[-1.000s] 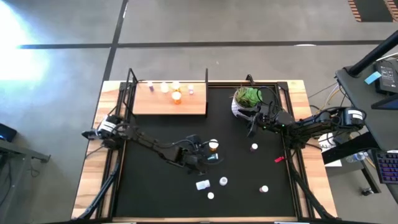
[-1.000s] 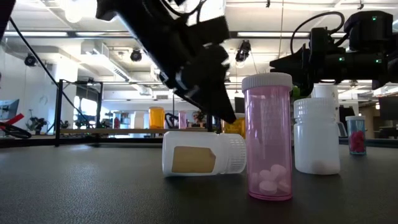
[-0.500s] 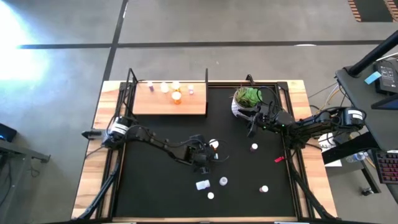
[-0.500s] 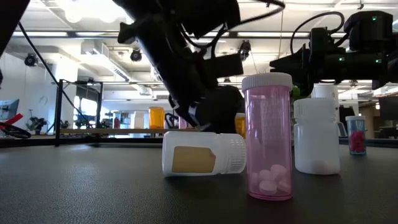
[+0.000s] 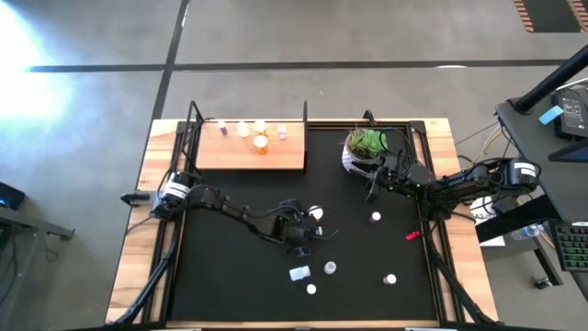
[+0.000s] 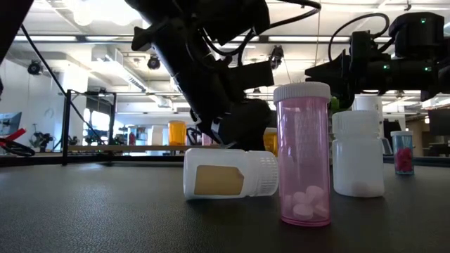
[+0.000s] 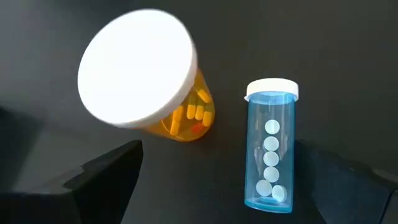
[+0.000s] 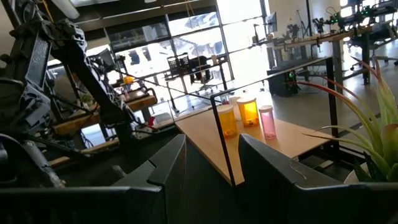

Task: Pick and place medicine bottles onto shelf by color
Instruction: Put the left blue pill bottle on the shelf aligned with the other blue pill bottle

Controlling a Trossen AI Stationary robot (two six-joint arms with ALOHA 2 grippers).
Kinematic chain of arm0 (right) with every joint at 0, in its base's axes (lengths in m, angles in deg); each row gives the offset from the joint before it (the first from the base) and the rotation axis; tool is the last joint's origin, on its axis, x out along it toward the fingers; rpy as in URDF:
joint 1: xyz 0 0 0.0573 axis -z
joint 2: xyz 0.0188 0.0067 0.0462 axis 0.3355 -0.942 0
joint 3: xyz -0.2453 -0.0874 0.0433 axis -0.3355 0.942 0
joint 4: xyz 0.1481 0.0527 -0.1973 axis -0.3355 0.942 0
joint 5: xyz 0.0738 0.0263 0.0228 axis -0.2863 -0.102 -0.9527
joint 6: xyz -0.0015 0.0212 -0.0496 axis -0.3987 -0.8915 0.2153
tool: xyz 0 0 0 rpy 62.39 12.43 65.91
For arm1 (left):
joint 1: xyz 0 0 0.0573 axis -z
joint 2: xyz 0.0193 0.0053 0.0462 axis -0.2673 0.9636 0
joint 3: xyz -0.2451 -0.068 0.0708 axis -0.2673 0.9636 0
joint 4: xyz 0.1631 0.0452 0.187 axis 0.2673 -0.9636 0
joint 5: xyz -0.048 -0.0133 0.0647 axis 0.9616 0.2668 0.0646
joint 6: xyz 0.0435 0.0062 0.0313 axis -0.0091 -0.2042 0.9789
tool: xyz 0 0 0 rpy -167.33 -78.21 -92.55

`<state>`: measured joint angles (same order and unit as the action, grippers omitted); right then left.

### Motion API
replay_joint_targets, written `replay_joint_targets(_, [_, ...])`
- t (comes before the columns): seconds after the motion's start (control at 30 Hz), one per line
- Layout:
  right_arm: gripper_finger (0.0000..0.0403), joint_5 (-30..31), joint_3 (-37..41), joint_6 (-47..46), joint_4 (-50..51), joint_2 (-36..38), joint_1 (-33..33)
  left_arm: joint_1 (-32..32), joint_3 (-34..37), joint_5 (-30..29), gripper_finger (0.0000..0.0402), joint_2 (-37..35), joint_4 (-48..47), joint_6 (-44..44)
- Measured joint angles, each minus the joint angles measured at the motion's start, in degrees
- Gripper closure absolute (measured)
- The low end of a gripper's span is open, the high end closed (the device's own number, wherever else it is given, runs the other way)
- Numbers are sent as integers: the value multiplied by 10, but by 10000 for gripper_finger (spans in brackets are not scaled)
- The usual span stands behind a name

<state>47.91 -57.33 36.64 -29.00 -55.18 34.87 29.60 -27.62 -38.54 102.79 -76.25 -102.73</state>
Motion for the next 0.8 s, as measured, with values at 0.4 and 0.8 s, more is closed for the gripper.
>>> replay_joint_targets(0.4, [264, 0, 0, 0, 0, 0, 0, -1, 1, 6, 4, 0, 13, 45])
replay_joint_targets(0.8, [264, 0, 0, 0, 0, 0, 0, -4, 2, 56, 4, 0, 12, 40])
